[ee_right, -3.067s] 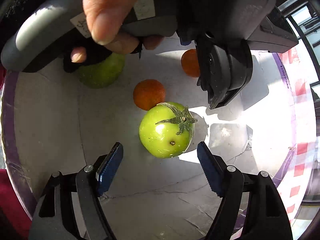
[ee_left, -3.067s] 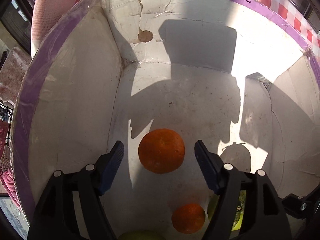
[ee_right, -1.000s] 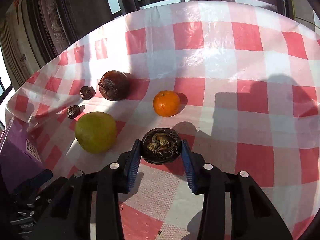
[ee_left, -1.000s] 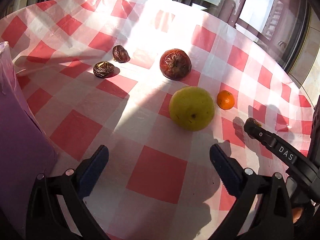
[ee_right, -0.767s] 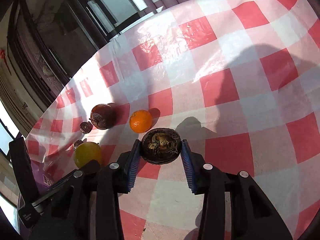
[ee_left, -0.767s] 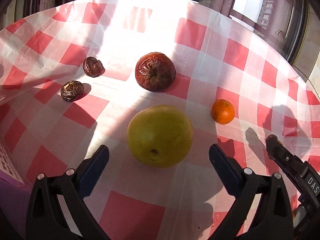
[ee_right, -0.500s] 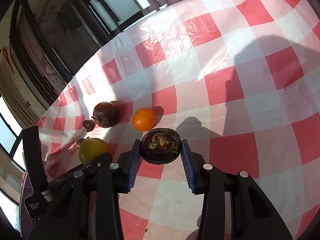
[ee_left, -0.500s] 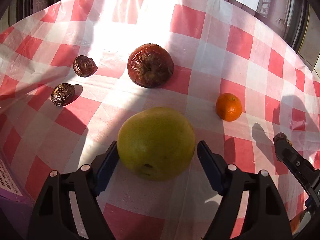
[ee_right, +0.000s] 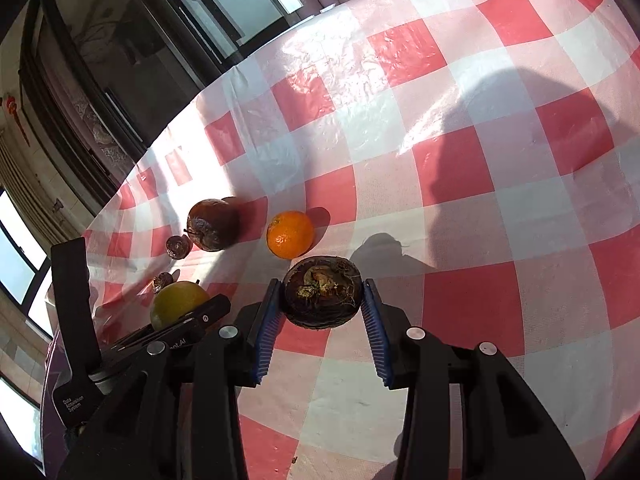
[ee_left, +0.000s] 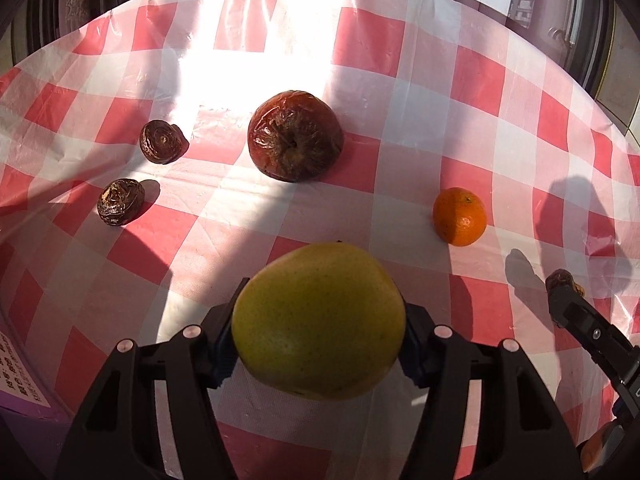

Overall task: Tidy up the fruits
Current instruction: 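Grasp the dark dried date with the right gripper while the left gripper grasps the yellow pear, then carry the dried date and the yellow pear over the white box with both grippers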

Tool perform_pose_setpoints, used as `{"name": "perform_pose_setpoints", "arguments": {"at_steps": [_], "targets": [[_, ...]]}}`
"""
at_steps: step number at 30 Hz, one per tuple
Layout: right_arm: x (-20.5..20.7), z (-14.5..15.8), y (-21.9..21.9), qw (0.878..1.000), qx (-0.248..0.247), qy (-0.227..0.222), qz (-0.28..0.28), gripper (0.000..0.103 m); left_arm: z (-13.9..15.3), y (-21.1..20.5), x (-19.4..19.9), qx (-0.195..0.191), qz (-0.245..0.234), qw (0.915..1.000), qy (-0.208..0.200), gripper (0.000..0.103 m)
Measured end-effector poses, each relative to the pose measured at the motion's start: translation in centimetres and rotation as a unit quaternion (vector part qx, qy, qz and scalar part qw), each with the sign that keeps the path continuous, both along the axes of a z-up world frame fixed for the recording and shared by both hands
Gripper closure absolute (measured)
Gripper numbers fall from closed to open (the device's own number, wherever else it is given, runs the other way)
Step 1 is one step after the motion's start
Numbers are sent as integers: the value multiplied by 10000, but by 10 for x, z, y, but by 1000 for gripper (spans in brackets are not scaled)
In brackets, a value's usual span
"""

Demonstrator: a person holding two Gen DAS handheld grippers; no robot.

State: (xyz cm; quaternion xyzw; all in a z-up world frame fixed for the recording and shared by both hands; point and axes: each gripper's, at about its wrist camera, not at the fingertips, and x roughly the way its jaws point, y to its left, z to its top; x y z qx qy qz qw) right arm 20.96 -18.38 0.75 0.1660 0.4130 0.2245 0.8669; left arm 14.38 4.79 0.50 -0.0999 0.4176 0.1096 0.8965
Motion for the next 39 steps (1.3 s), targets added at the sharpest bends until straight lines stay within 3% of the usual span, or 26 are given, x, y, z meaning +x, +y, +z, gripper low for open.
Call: {"name": "perform_pose_setpoints", "arguments": {"at_steps": [6, 11, 16, 22, 25, 29, 34, 39], "targets": [[3, -2, 0, 9999, -73, 113, -98, 63, 1, 3, -5, -122, -2, 9999, -45, 40], [1, -2, 0, 9997, -107, 143, -166, 63, 4, 15, -16, -517, 63, 9982, -284, 40], [-17, 8, -7, 9997, 99, -121, -163, 63, 8, 16, -66, -804, 184, 9956, -450, 40], [-83, 13, -5, 9989, 297, 28, -366, 63, 20, 2, -144, -745, -59, 9951, -645, 40], [-120, 18, -1, 9977, 492, 75, -461, 63, 38, -3, -175, -891, -236, 9925, -799, 40], [-156, 43, 19, 9986, 459, -166, -226, 63, 90, -1, -214, -841, -355, 9874, -1295, 40], [-199, 96, 80, 9939, 23, -864, 682, 63, 145, 36, -253, -797, -154, 9832, -1636, 40], [-235, 132, 141, 9791, -103, -1299, 1563, 63, 176, 89, -274, -344, 70, 9889, -1444, 40]]}}
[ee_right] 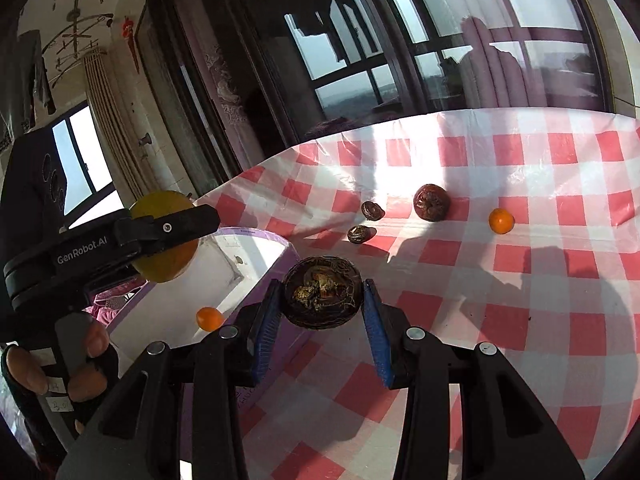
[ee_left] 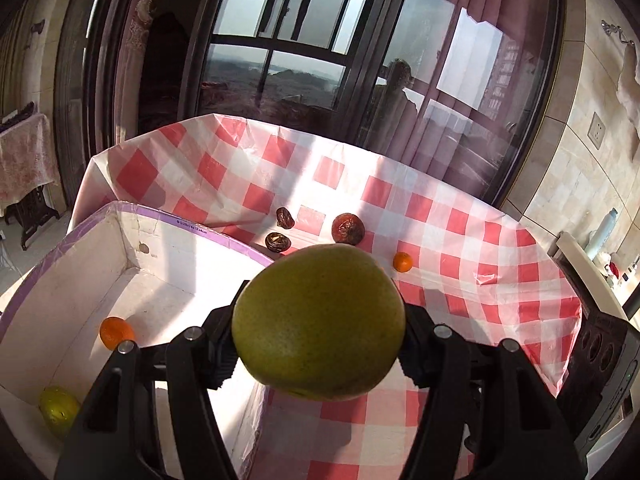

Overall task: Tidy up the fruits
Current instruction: 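Carry the dried date and the yellow pear over the white box with both grippers, then open the right gripper to drop the date while the left gripper drops the pear into the box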

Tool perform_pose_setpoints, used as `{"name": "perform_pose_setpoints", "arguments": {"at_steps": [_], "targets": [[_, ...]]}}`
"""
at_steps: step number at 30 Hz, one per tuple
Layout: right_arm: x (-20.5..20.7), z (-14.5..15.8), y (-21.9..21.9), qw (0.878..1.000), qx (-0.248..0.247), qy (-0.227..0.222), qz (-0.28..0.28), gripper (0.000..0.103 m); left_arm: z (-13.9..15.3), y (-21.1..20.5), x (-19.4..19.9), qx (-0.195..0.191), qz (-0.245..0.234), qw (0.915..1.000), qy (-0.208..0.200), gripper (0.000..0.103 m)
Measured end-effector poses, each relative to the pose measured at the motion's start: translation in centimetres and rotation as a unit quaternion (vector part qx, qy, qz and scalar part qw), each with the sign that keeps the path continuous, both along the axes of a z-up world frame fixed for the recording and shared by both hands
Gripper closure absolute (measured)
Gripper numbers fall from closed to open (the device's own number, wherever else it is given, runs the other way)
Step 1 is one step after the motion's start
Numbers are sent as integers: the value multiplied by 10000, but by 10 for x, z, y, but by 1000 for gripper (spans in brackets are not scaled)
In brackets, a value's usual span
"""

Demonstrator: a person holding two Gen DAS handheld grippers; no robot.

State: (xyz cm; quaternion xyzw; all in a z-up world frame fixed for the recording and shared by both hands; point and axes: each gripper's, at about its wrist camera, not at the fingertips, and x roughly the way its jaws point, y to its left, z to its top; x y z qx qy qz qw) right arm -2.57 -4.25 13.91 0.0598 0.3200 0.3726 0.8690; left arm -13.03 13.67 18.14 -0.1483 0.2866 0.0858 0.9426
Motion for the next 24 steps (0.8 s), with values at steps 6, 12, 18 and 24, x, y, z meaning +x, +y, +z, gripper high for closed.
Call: {"name": "perform_pose_setpoints", "arguments": {"at_steps": [6, 12, 18, 24], "targets": [[-45, 14, 86, 9891, -797, -431, 1163, 62, -4, 74, 11, 617, -14, 9935, 958, 40], [-71, -7, 162, 9587, -1930, -396, 2053, 62, -57, 139, 36, 434, -132, 9769, 2090, 40], [-75, -52, 217, 8983, -3632, -412, 2438, 62, -109, 157, 62, 316, -439, 9565, 2866, 40], [-79, -87, 246, 8216, -4845, -428, 2973, 62, -137, 155, 85, 441, -803, 9394, 3304, 40]]}}
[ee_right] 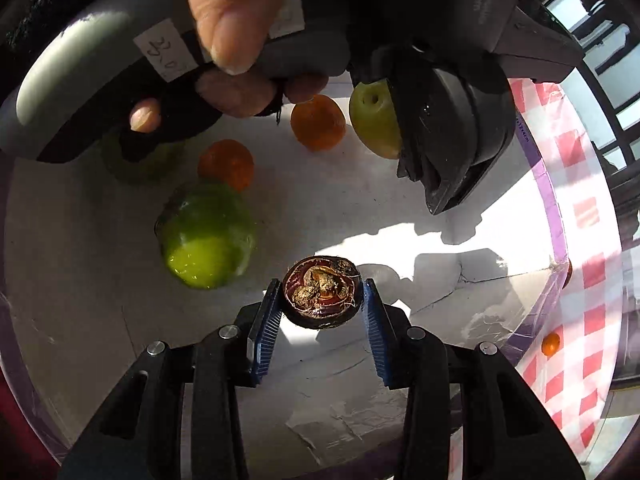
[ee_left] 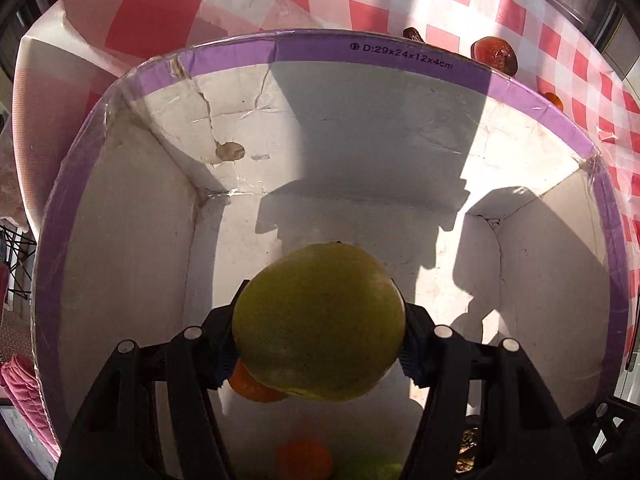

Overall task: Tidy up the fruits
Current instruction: 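Open the right gripper to drop the date while the left gripper drops the pear into the box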

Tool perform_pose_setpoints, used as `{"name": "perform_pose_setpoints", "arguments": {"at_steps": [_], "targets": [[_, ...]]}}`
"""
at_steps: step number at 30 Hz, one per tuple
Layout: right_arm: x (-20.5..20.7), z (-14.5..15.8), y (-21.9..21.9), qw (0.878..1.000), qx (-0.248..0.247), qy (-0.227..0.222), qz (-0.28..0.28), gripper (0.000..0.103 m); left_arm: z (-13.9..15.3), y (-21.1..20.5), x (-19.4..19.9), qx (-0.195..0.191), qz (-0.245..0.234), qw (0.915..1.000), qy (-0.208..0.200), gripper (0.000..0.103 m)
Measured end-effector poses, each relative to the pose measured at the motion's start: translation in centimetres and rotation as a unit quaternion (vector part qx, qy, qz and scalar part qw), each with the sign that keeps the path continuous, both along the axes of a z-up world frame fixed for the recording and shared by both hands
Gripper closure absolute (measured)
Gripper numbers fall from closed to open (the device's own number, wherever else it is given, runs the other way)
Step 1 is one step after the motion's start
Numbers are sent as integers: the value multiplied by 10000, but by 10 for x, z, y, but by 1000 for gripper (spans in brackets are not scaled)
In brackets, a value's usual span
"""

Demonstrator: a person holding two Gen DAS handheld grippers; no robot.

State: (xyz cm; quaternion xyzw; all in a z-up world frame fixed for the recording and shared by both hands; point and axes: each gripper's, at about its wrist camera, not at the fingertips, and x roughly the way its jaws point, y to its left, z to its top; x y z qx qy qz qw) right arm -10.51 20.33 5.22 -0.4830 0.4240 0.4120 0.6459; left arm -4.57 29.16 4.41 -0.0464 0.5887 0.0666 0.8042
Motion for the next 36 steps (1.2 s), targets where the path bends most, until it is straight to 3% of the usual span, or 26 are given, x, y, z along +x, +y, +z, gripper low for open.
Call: {"name": "perform_pose_setpoints", "arguments": {"at_steps": [5, 12, 15, 17, 18, 20, 22, 24, 25, 28, 31, 34, 36], "targets": [[-6, -20, 9, 9967, -702, 7, 404, 62, -16, -5, 3, -31, -245, 9994, 258, 40], [-3, -25, 4, 9941, -965, 59, 496, 62, -23, 0, 0, -22, -328, 9987, 397, 40], [-4, -23, 1, 9950, -879, 42, 482, 60, -24, 2, -3, -105, -304, 9986, 416, 40], [1, -21, 3, 9960, -797, 1, 415, 50, -25, 5, -3, -151, -268, 9985, 443, 39], [0, -20, 3, 9966, -728, -29, 398, 39, -26, 8, -1, -182, -241, 9986, 444, 39], [0, -17, 2, 9976, -592, -70, 361, 34, -24, 14, -1, -228, -151, 9988, 404, 38], [2, -14, -1, 9985, -431, -176, 299, 34, -19, 18, -1, -305, -70, 9991, 290, 31], [2, -8, -6, 9991, -177, -235, 296, 34, -12, 28, -2, -409, 29, 9991, 121, 17], [0, -3, -10, 9993, -1, -209, 305, 34, -10, 31, -3, -401, 79, 9991, 60, 16], [-4, 21, -25, 9971, 641, -270, 301, 31, 2, 35, -7, 6, 294, 9995, -137, 13], [-5, 55, -51, 9877, 1478, -479, 186, 27, 27, 31, -17, 823, 444, 9943, -516, 13], [5, 93, -98, 9613, 2668, -685, -50, 24, 75, 17, -33, 1835, 830, 9718, -1229, 13], [15, 110, -136, 9368, 3366, -925, -241, 15, 119, -6, -45, 2279, 1027, 9474, -1998, 8]]}}
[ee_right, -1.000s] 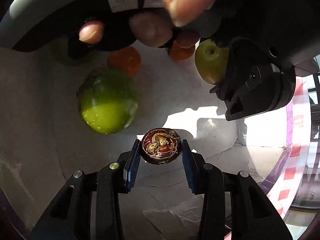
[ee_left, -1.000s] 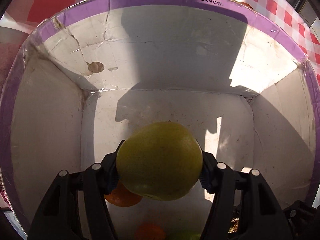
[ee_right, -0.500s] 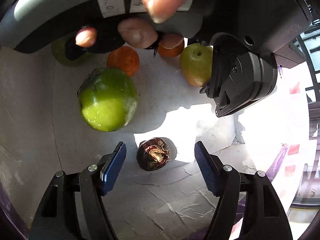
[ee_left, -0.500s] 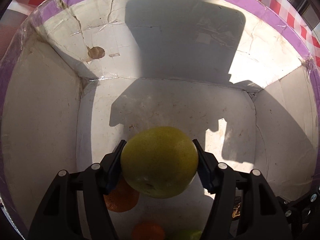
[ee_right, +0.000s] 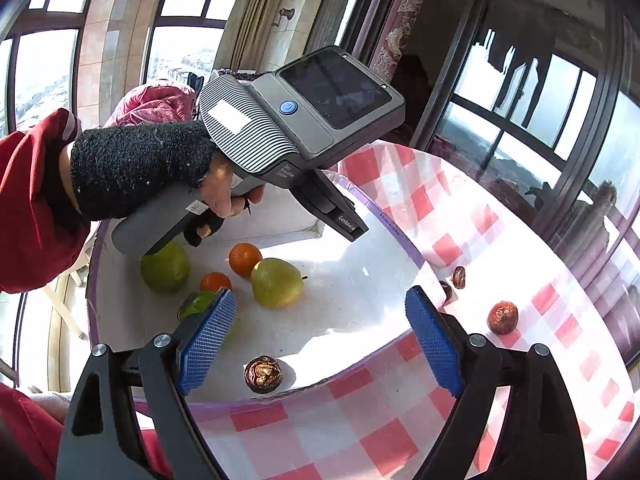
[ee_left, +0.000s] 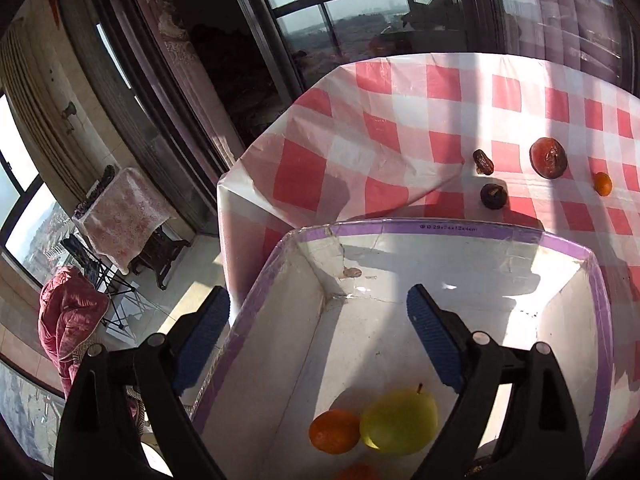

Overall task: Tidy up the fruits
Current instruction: 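Open the right gripper to drop the date while the left gripper drops the pear into the box, then move both open grippers back over the remaining fruits on the table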

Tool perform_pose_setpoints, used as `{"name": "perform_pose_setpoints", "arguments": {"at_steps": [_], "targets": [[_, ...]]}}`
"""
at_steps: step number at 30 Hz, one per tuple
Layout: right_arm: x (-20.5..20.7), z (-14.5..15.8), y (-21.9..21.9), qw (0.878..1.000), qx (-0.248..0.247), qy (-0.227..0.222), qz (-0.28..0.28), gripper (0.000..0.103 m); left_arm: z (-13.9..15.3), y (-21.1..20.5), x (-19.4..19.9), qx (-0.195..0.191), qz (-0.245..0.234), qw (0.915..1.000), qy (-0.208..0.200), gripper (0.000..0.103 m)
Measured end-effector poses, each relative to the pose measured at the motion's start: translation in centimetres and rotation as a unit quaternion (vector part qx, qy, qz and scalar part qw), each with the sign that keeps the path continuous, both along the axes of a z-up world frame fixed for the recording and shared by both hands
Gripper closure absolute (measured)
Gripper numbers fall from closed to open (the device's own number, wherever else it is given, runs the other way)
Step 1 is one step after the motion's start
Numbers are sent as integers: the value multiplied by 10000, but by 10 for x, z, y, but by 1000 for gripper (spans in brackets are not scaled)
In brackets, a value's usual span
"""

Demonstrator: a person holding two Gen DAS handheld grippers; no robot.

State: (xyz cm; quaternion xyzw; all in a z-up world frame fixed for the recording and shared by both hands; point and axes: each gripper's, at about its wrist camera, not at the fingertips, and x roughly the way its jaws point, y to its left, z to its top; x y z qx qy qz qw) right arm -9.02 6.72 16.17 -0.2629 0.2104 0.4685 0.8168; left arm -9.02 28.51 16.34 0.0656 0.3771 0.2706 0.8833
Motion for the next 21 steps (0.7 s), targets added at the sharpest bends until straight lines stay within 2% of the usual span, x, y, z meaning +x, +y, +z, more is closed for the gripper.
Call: {"name": "perform_pose_setpoints", "arguments": {"at_steps": [2, 3, 5, 7, 9, 12, 14, 15, 17, 19, 21], "targets": [[18, 8, -30, 9977, 542, -4, -413, 15, 41, -33, -6, 241, -67, 9959, -869, 2], [31, 7, -48, 9951, 705, 163, -674, 15, 60, -54, -9, 258, -187, 9913, -1275, 2], [57, 0, -83, 9853, 1015, 568, -1248, 15, 87, -88, -15, 161, -535, 9813, -1842, 2], [90, -18, -120, 9675, 1281, 898, -1988, 15, 99, -145, -6, -27, -956, 9708, -2200, 2], [114, -39, -164, 9427, 1484, 1272, -2703, 15, 100, -183, 2, -302, -1328, 9624, -2349, 2], [146, -74, -212, 9027, 1607, 1597, -3657, 15, 75, -231, 33, -891, -1657, 9538, -2342, 2], [160, -94, -236, 8864, 1548, 1761, -3992, 15, 39, -250, 53, -1361, -1643, 9506, -2255, 2], [171, -106, -245, 8821, 1463, 1826, -4087, 15, 18, -256, 66, -1536, -1592, 9511, -2155, 2], [182, -118, -256, 8774, 1271, 1816, -4256, 15, -27, -261, 93, -1893, -1426, 9564, -1706, 2], [192, -128, -268, 8729, 1169, 1871, -4352, 15, -70, -264, 109, -2186, -1464, 9558, -1310, 2], [206, -134, -270, 8681, 1212, 1956, -4399, 15, -102, -265, 124, -2051, -1345, 9635, -1073, 2]]}}
